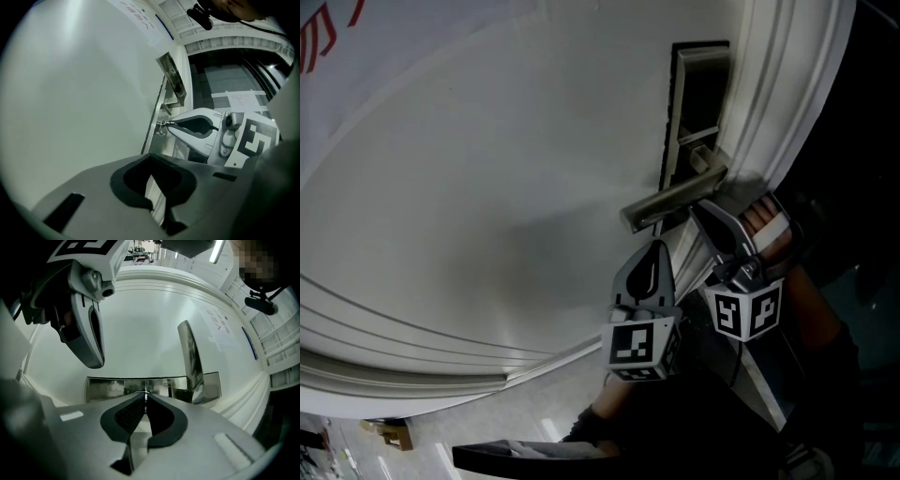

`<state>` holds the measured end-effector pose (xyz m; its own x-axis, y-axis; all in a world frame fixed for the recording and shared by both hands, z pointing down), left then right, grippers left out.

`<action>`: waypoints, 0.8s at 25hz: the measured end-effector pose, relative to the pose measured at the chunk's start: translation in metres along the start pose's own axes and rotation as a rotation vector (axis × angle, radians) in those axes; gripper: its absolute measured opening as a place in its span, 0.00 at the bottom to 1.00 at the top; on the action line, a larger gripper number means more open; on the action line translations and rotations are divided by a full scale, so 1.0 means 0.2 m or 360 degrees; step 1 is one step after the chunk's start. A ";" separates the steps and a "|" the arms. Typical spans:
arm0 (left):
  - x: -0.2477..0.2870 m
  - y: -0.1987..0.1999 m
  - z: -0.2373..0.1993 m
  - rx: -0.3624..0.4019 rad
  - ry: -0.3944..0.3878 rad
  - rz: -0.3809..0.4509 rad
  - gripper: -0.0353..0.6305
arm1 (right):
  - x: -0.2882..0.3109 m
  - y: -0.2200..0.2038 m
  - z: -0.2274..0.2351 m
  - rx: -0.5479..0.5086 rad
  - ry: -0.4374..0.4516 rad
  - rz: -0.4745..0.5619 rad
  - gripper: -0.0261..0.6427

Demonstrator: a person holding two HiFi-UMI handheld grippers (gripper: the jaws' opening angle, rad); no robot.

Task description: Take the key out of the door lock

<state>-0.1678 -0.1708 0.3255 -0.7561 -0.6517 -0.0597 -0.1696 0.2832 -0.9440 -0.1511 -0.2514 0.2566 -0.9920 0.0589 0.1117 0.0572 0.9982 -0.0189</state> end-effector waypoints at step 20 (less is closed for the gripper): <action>-0.02 0.01 0.02 -0.0012 -0.0007 0.0012 0.05 | -0.01 0.00 0.00 -0.0044 0.0027 -0.0028 0.06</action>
<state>-0.1630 -0.1702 0.3236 -0.7548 -0.6524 -0.0683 -0.1686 0.2935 -0.9410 -0.1499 -0.2519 0.2564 -0.9908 0.0414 0.1287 0.0431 0.9990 0.0109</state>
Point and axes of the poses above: the fingertips, and each gripper's own axes: x forward along the fingers, z to its right, y out of its top, the point moved 5 cm from there along -x, backward along the fingers, and after that the axes turned 9 degrees about y, right-handed, at the moved point
